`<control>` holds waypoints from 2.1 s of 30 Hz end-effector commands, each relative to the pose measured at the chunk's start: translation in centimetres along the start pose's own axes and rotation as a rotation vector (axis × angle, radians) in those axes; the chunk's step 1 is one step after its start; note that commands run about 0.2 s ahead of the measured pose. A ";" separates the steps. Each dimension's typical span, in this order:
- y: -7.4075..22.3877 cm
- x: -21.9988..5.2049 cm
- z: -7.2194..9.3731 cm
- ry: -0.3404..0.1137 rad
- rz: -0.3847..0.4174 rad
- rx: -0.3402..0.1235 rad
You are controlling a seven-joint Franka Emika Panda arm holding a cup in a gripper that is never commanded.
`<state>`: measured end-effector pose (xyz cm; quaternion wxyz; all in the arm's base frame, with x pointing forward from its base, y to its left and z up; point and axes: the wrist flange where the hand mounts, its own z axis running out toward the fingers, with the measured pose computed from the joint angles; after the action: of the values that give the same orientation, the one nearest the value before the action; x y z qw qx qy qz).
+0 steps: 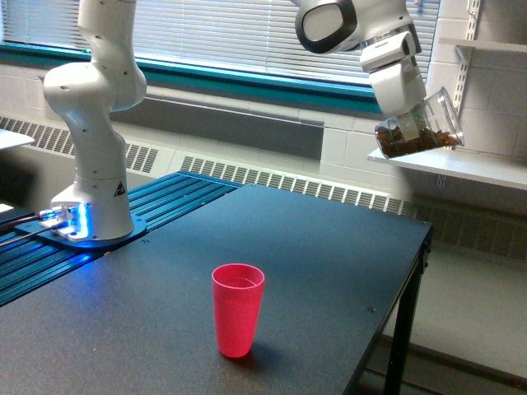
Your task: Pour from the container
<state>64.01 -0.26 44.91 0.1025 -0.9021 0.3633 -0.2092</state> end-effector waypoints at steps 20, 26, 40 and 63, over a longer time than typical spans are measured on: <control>1.9 -1.4 -0.7 0.002 0.217 -0.013; 4.4 -1.7 -0.6 -0.003 0.266 -0.029; 10.3 -3.2 0.1 -0.041 0.383 -0.101; 17.9 -6.5 1.0 -0.101 0.510 -0.210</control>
<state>50.24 -8.17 36.32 0.0735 -0.8083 0.5764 -0.0950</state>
